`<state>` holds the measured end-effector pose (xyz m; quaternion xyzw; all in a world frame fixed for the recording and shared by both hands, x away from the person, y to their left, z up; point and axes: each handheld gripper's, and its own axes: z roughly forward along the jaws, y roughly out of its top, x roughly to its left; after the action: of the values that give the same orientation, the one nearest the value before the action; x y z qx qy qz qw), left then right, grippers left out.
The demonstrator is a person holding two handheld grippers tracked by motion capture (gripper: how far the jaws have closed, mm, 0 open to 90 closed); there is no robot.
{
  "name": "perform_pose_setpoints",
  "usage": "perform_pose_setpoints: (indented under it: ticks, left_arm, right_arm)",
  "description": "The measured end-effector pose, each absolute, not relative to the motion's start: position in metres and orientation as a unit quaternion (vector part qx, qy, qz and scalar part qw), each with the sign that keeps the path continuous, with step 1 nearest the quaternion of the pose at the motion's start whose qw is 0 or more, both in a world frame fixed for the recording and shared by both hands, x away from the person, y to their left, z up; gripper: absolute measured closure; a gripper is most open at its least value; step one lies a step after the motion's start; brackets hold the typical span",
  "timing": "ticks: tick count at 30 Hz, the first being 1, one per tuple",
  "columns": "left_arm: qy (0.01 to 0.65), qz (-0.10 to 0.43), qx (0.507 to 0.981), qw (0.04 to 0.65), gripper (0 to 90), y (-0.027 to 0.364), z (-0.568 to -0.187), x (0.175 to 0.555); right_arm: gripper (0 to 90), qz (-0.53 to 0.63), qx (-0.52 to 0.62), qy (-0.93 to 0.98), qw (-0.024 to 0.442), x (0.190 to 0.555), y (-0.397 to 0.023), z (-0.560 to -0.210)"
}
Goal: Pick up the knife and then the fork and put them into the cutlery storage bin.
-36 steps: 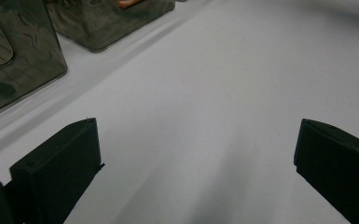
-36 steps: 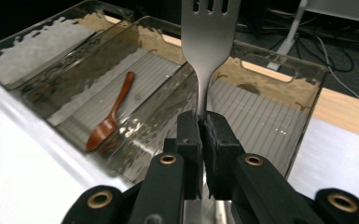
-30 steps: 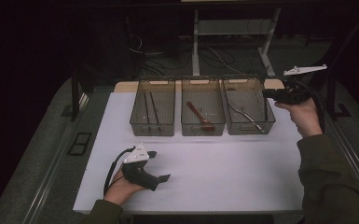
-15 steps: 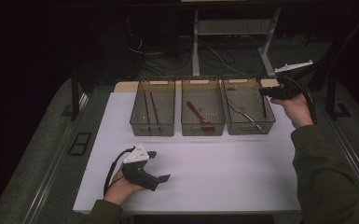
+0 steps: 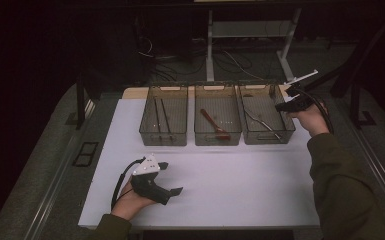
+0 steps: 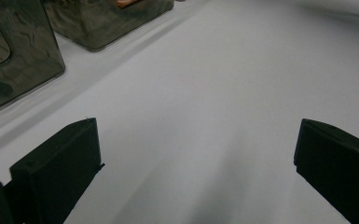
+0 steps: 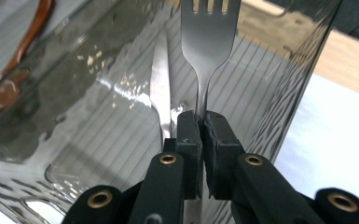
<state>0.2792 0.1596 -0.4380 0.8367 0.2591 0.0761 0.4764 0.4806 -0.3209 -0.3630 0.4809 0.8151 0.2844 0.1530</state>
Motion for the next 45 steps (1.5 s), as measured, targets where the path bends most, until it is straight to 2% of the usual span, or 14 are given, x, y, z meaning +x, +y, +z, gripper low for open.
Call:
perform_pose_setpoints:
  ticks: [16, 18, 24, 39, 45]
  left_arm:
    - [0.258, 0.076, 0.837, 0.477, 0.0, 0.16, -0.438, 0.279]
    - [0.258, 0.075, 0.837, 0.477, 0.0, 0.16, -0.438, 0.279]
    - [0.258, 0.075, 0.837, 0.476, 0.0, 0.159, -0.438, 0.279]
    - [0.257, 0.074, 0.839, 0.474, 0.0, 0.158, -0.438, 0.279]
    - [0.26, 0.071, 0.839, 0.472, 0.0, 0.156, -0.439, 0.279]
  right_arm:
    - [82.8, 0.247, 0.48, 0.834, 0.11, 0.49, -0.314, -0.382]
    - [71.9, 0.248, 0.477, 0.835, 0.115, 0.49, -0.312, -0.384]
    - [54.7, 0.273, 0.479, 0.825, 0.125, 0.488, -0.313, -0.38]
    - [34.8, 0.346, 0.477, 0.801, 0.111, 0.474, -0.32, -0.37]
    - [29.5, 0.373, 0.472, 0.791, 0.113, 0.465, -0.325, -0.37]
